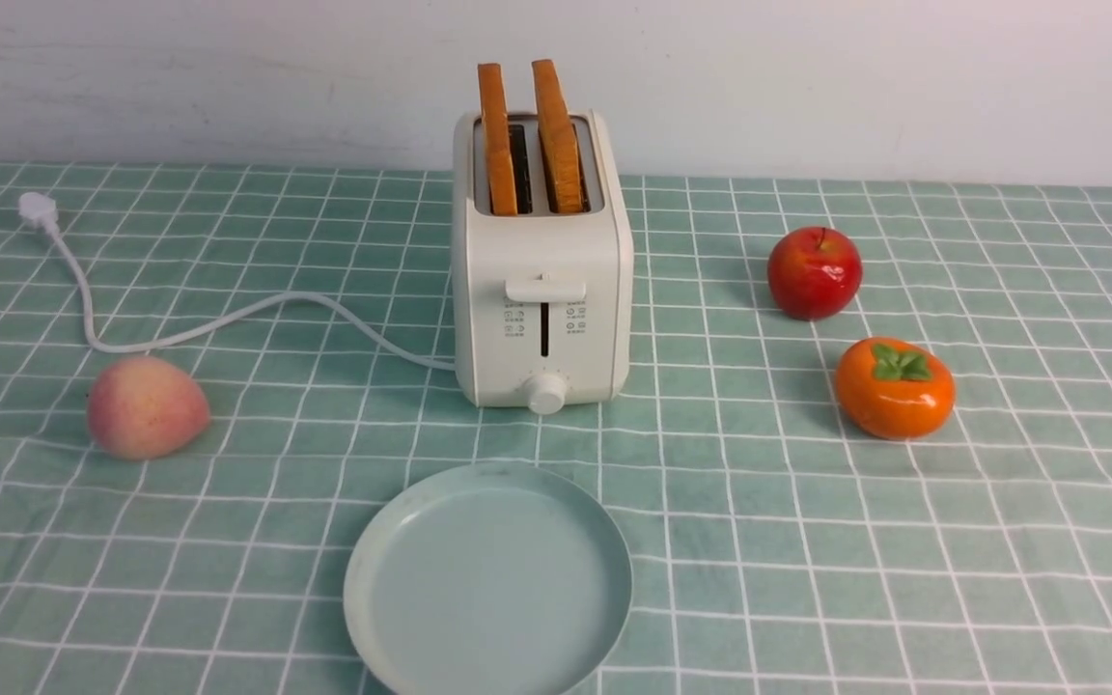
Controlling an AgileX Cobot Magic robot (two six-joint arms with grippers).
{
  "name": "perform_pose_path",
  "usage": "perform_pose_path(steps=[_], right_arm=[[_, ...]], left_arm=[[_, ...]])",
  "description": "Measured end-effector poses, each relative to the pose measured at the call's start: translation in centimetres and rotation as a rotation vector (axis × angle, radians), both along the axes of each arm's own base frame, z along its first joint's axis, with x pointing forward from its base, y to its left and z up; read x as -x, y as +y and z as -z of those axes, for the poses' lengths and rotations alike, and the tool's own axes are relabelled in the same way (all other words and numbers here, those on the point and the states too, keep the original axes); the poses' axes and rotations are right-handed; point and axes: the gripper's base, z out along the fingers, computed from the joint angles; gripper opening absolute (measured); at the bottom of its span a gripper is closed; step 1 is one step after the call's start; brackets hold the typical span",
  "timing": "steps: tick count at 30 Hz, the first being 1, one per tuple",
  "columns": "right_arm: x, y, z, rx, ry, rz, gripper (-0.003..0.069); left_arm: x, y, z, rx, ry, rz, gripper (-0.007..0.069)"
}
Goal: Take toasted bread from bread machine on blue coffee table place on plate.
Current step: 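Reach for a toast slice standing in the toaster with the left gripper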
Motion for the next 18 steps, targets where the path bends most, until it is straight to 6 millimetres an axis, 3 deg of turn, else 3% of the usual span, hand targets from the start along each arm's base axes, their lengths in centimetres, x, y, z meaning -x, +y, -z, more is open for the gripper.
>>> perform_pose_path(steps=[4, 6, 7, 9, 13, 18], right_arm=[[0.1, -0.3, -1.0, -0.087, -0.116, 0.021, 0.024], [0.2, -0.4, -1.3, -0.102, -0.154, 0.03, 0.024], [0.2, -0.4, -1.3, -0.102, -0.155, 0.03, 0.024], [0.2, -0.4, -1.4, -0.105, -0.157, 0.031, 0.024], [0.3, 0.0, -1.7, -0.135, -0.063, -0.015, 0.022], [0.9, 0.8, -5.0, -0.019, 0.145, -0.096, 0.0128]], left_arm=[[-0.1, -0.4, -4.2, -0.036, 0.103, 0.035, -0.0014], [-1.7, -0.6, -7.1, -0.082, 0.363, 0.029, -0.0014], [-1.9, -0.6, -7.6, -0.088, 0.381, 0.025, -0.0014], [-4.1, -0.6, -9.0, -0.152, 0.638, -0.011, -0.0014], [-8.5, -0.9, -8.7, -0.325, 1.076, -0.013, -0.0014], [-13.1, -2.1, -6.6, -0.461, 1.38, 0.14, -0.0014]])
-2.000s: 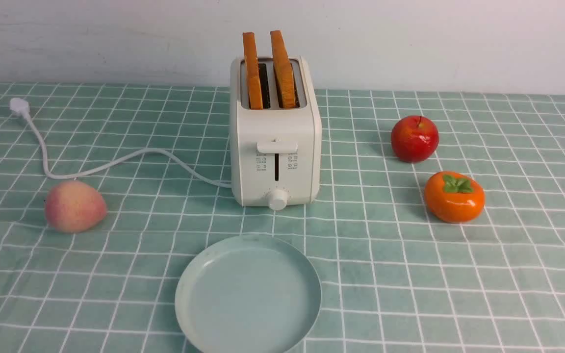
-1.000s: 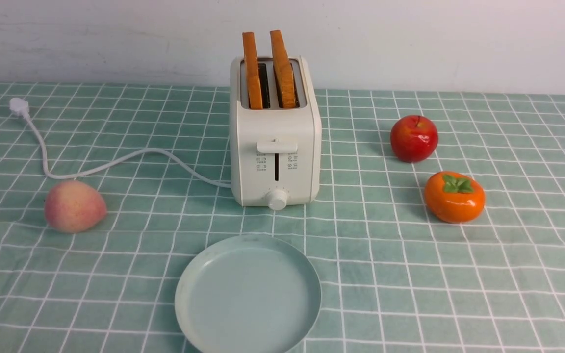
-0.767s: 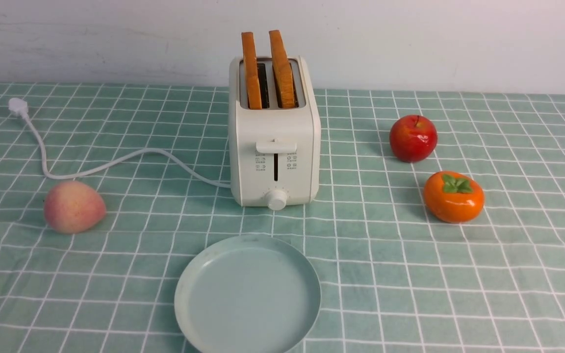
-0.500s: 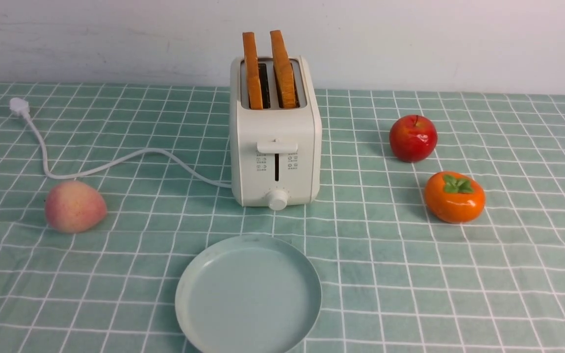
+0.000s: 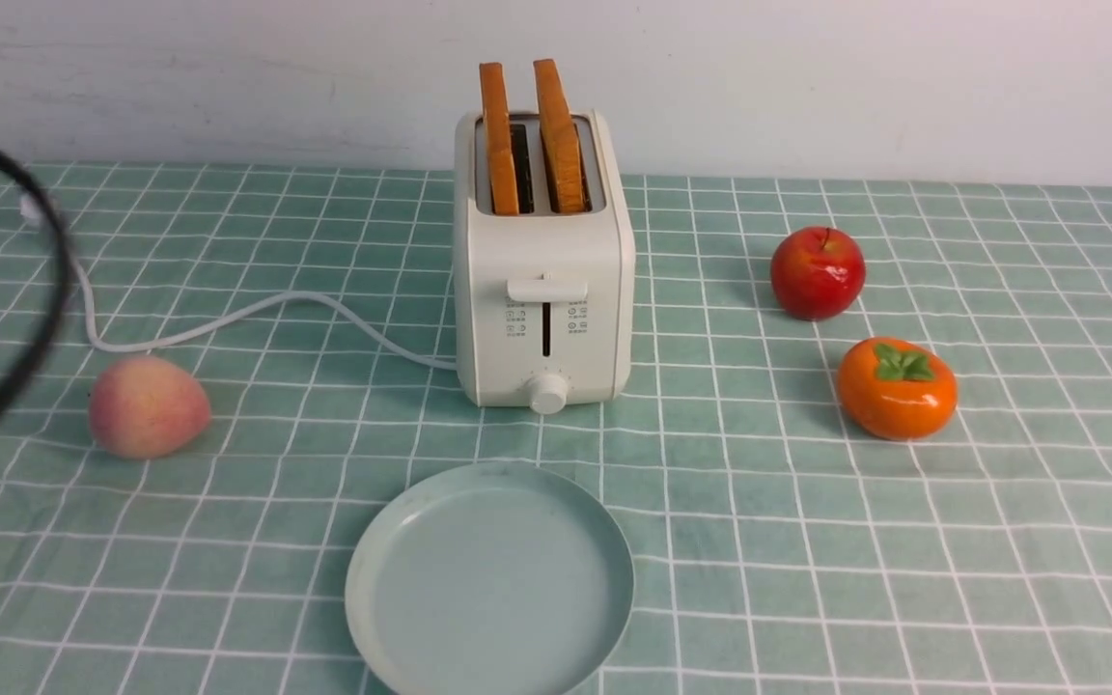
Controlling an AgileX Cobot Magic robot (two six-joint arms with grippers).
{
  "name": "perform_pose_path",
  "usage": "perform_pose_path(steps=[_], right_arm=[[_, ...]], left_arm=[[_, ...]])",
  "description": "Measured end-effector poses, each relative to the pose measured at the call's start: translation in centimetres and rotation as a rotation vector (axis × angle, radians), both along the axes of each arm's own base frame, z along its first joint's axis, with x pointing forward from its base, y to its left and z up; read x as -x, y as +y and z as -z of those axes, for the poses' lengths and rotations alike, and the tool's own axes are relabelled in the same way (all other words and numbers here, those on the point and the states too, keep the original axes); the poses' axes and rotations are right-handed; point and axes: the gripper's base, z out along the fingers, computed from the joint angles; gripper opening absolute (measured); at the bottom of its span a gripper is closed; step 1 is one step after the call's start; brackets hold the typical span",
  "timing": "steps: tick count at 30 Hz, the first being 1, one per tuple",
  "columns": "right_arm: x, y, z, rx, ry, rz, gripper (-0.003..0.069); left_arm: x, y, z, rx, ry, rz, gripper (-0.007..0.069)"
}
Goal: Take toasted bread from bread machine on blue coffee table place on plate.
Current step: 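Reach for a toast slice standing in the toaster with the left gripper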
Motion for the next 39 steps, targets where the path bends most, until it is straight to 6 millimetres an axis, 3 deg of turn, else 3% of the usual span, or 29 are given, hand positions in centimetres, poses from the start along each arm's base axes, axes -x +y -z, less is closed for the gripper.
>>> perform_pose_path(steps=[1, 4, 6, 7, 10, 17, 22, 23, 25, 27, 29, 30, 31, 33, 34, 36, 39], right_arm=[[0.0, 0.2, -1.8, 0.066, 0.083, -0.026, 0.0079], [-1.1, 0.4, -4.4, 0.218, 0.325, -0.104, -0.0011], [-1.7, 0.5, -5.1, 0.259, 0.417, -0.142, -0.0018], [-2.9, 0.6, -5.6, 0.309, 0.539, -0.198, -0.0019], [-4.0, 0.7, -5.7, 0.364, 0.652, -0.276, -0.0019], [-5.0, 1.5, -5.8, 0.38, 0.625, -0.384, -0.0016], [-5.3, 1.8, -6.2, 0.355, 0.582, -0.39, -0.0011], [-5.3, 1.8, -6.2, 0.354, 0.581, -0.39, -0.0011], [-5.3, 1.8, -6.2, 0.349, 0.578, -0.392, -0.0009], [-5.3, 1.8, -6.2, 0.347, 0.578, -0.393, -0.0008], [-5.3, 1.8, -6.2, 0.348, 0.578, -0.393, -0.0008], [-5.3, 1.8, -6.2, 0.348, 0.578, -0.393, -0.0008], [-5.3, 1.8, -6.2, 0.349, 0.578, -0.391, -0.0008], [-5.3, 1.8, -6.1, 0.349, 0.578, -0.39, -0.0008], [-5.3, 1.8, -6.1, 0.349, 0.578, -0.39, -0.0008], [-5.3, 1.8, -5.6, 0.344, 0.59, -0.391, -0.0005], [-5.3, 1.8, -5.0, 0.338, 0.607, -0.395, -0.0004]], left_arm=[[-1.7, -0.6, 0.9, 0.018, 0.073, 0.056, -0.0014], [-5.7, -2.3, 2.5, 0.096, 0.163, 0.187, -0.0014], [-7.1, -2.8, 2.7, 0.131, 0.168, 0.233, -0.0014], [-8.9, -3.6, 2.6, 0.182, 0.158, 0.285, -0.0014], [-11.7, -4.9, 2.1, 0.225, 0.108, 0.366, -0.0014], [-18.1, -9.4, 0.2, 0.174, -0.014, 0.493, -0.0014], [-22.3, -11.1, -0.2, 0.1, -0.089, 0.516, -0.0005], [-22.3, -11.1, -0.2, 0.098, -0.09, 0.517, -0.0005], [-24.8, -11.6, 0.1, 0.079, -0.118, 0.508, 0.006], [-26.2, -11.8, 0.7, 0.074, -0.13, 0.501, 0.0125], [-27.7, -12.1, 1.5, 0.075, -0.138, 0.491, 0.0239], [-27.9, -12.2, 1.6, 0.075, -0.139, 0.49, 0.025], [-28.9, -12.5, 2.3, 0.085, -0.142, 0.482, 0.0337], [-30.0, -12.8, 3.3, 0.108, -0.149, 0.463, 0.0443], [-30.1, -12.7, 3.3, 0.109, -0.153, 0.461, 0.0443], [-31.1, -12.8, 4.2, 0.098, -0.187, 0.44, 0.0526], [-31.7, -12.8, 4.8, 0.076, -0.208, 0.431, 0.0545]])
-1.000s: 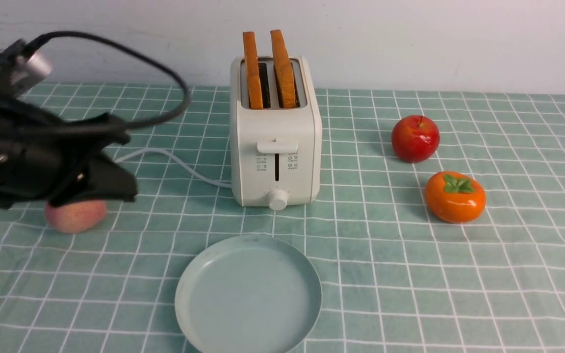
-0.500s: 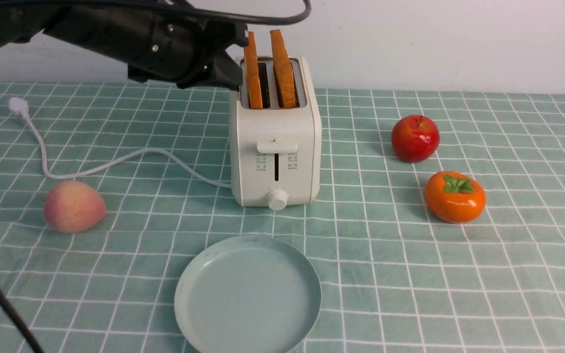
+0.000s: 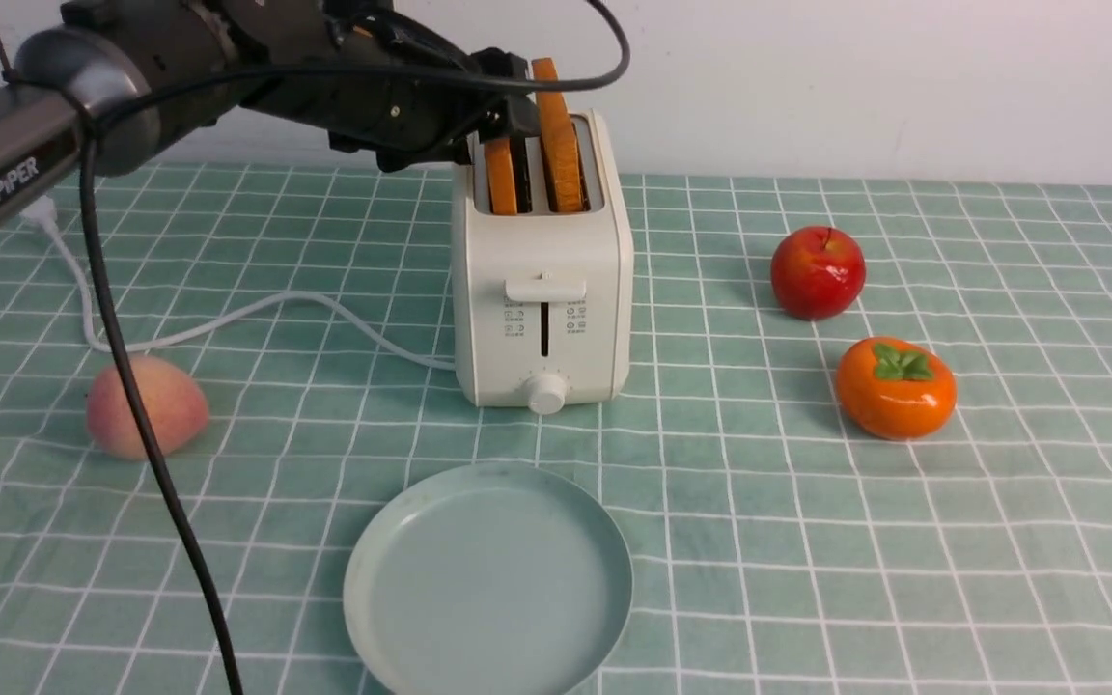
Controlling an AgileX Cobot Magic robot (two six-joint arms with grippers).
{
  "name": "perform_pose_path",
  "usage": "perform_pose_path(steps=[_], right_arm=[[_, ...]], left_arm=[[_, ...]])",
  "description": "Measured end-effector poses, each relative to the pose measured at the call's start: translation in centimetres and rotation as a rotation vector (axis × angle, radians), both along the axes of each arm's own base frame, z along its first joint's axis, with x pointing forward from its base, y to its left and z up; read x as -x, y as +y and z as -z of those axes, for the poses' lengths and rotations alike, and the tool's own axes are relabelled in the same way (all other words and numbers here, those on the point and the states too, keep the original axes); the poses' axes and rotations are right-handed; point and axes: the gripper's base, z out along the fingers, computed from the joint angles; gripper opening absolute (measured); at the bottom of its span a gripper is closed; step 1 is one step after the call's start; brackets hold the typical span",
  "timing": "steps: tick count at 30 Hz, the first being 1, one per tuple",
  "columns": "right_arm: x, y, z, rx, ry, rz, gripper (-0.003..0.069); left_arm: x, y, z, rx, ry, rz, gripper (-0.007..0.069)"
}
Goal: Take toasted bread from bread machine on blue coffee table place on plate.
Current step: 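Reach for a toast slice standing in the toaster with the left gripper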
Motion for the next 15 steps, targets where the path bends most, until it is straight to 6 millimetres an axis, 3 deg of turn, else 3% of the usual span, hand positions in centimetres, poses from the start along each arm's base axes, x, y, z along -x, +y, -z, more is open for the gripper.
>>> perform_pose_path(steps=[3, 6, 7, 8, 11, 15], right_arm=[[0.0, 0.0, 0.4, -0.002, 0.014, 0.0, -0.0001], [-0.1, 0.1, 0.3, -0.015, -0.001, 0.004, 0.0], [-0.1, 0.1, 0.3, -0.016, -0.004, 0.005, 0.0], [-0.2, 0.1, 0.2, -0.023, -0.013, 0.008, 0.0001], [-0.3, 0.1, 0.1, -0.039, -0.03, 0.014, 0.0003], [-0.5, 0.1, -0.2, -0.047, -0.061, 0.026, 0.0004]], left_arm=[[-0.2, 0.0, 0.1, -0.03, -0.017, 0.007, 0.0426], [0.1, 0.1, -0.5, -0.065, -0.022, 0.035, 0.0141], [0.1, 0.1, -0.6, -0.068, -0.026, 0.035, 0.0141], [0.5, 0.2, -1.2, -0.099, -0.032, 0.053, 0.0053], [1.8, 0.5, -3.7, -0.153, -0.067, 0.078, 0.002], [6.2, 1.5, -10.5, -0.155, -0.168, 0.099, 0.002]])
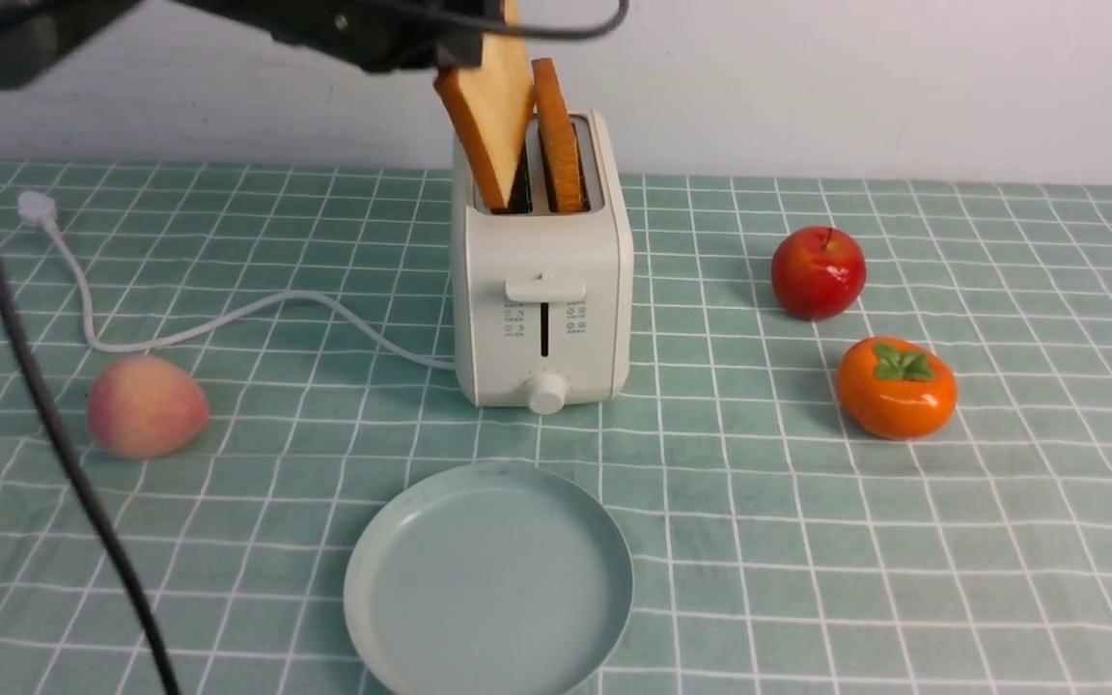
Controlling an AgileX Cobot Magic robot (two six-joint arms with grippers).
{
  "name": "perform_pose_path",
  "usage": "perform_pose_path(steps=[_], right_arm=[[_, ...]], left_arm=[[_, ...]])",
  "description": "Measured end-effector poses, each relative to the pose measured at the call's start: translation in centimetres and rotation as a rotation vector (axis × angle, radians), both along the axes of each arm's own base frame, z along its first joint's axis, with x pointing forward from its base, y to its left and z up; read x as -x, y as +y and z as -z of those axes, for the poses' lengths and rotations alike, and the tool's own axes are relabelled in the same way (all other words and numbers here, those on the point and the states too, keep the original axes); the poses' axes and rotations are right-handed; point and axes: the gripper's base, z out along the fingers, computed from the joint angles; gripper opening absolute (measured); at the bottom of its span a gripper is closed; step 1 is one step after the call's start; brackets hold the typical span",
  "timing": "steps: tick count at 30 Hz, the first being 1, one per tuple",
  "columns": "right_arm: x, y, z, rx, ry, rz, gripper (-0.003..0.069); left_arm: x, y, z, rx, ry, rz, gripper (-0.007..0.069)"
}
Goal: Take toasted bread from bread machine on blue coffee table place on plate.
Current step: 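Reach for a toast slice standing in the toaster with the left gripper, then place the slice of bread on the plate with the left gripper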
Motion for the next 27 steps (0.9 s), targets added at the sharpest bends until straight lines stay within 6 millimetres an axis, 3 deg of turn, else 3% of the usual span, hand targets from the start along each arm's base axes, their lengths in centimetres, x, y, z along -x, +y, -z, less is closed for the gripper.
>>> perform_pose_path(steps=[1, 3, 5, 8, 11, 14, 15, 16, 19, 22, 27], right_arm=[[0.0, 0.0, 0.0, 0.0, -0.001, 0.001, 0.0004], [-0.1, 0.1, -0.2, -0.018, -0.021, 0.008, 0.0006], [-0.2, 0.1, -0.3, -0.035, -0.036, 0.013, 0.0008], [-0.3, 0.2, -0.4, -0.05, -0.045, 0.016, 0.0011], [-0.3, 0.2, -0.4, -0.05, -0.045, 0.016, 0.0013], [-0.3, 0.2, -0.4, -0.05, -0.045, 0.016, 0.0017], [-0.3, 0.2, -0.4, -0.05, -0.045, 0.016, 0.0018], [-0.3, 0.2, -0.4, -0.05, -0.044, 0.016, 0.002], [-0.3, 0.2, -0.4, -0.05, -0.044, 0.016, 0.0022], [-0.3, 0.2, -0.4, -0.05, -0.044, 0.016, 0.0027], [-0.3, 0.2, -0.4, -0.05, -0.045, 0.016, 0.0034]], left_arm=[[0.2, 0.1, -0.4, 0.002, -0.008, -0.002, 0.002], [3.7, 0.8, -4.0, 0.013, -0.014, 0.004, 0.002], [6.3, 1.6, -5.8, 0.0, 0.027, -0.007, 0.002], [8.2, 2.2, -5.2, -0.052, 0.154, -0.015, 0.002], [8.4, 2.2, -3.0, -0.065, 0.259, -0.012, 0.002], [8.4, 1.4, 2.5, -0.041, 0.46, 0.04, 0.002], [8.5, 1.4, 2.9, -0.039, 0.472, 0.045, 0.002], [8.8, 0.9, 5.9, -0.009, 0.563, 0.09, 0.002], [9.4, 0.3, 10.3, 0.059, 0.634, 0.131, 0.002], [10.0, 0.3, 13.7, 0.131, 0.668, 0.11, 0.002], [10.6, 0.4, 17.3, 0.192, 0.723, 0.059, 0.002]])
